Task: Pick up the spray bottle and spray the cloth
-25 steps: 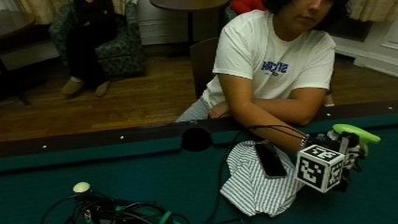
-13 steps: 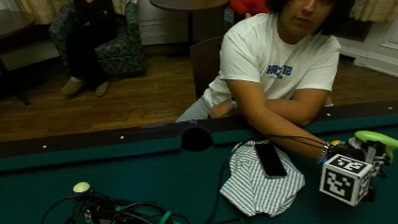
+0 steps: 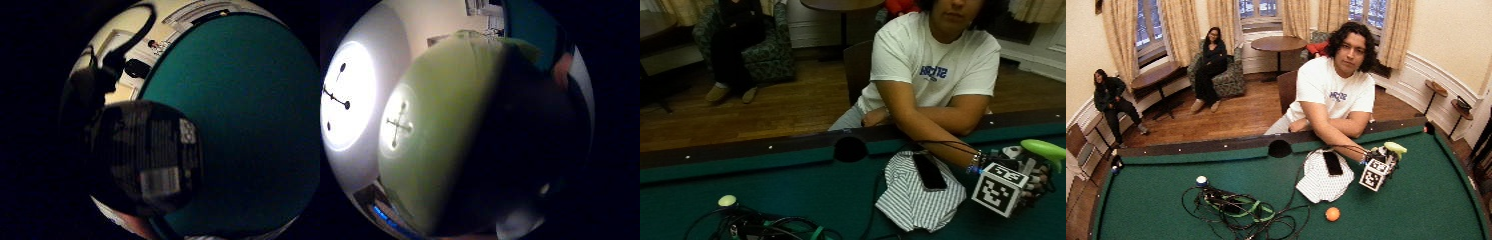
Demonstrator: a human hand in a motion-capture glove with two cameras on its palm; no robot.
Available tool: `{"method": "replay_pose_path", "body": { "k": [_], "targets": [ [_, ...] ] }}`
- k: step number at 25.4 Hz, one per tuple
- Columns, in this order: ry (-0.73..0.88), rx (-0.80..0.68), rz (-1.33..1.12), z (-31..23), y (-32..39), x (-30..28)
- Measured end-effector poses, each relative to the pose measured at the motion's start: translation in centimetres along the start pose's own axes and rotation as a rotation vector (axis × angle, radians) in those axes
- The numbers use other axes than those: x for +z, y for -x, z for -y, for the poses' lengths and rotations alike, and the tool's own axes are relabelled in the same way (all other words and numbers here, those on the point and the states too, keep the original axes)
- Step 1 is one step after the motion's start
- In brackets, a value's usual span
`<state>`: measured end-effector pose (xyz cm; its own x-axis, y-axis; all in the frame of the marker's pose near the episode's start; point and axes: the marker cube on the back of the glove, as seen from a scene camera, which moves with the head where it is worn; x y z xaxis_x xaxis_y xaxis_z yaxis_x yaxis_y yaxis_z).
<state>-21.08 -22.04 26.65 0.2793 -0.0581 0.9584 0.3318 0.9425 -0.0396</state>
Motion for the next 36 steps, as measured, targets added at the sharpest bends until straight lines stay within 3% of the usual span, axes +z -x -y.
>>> {"method": "replay_pose_path", "body": {
  "k": [10, 25, 30, 36],
  "targets": [
    [0.032, 0.093, -0.343, -8.7, 0.2, -5.5],
    [0.006, 0.082, -0.928, -27.8, 9.8, -14.8],
    [0.016, 0.066, -0.952, -32.0, 11.1, -18.4],
    [-0.03, -0.027, -0.916, -33.3, 12.4, -21.0]
  ]
}}
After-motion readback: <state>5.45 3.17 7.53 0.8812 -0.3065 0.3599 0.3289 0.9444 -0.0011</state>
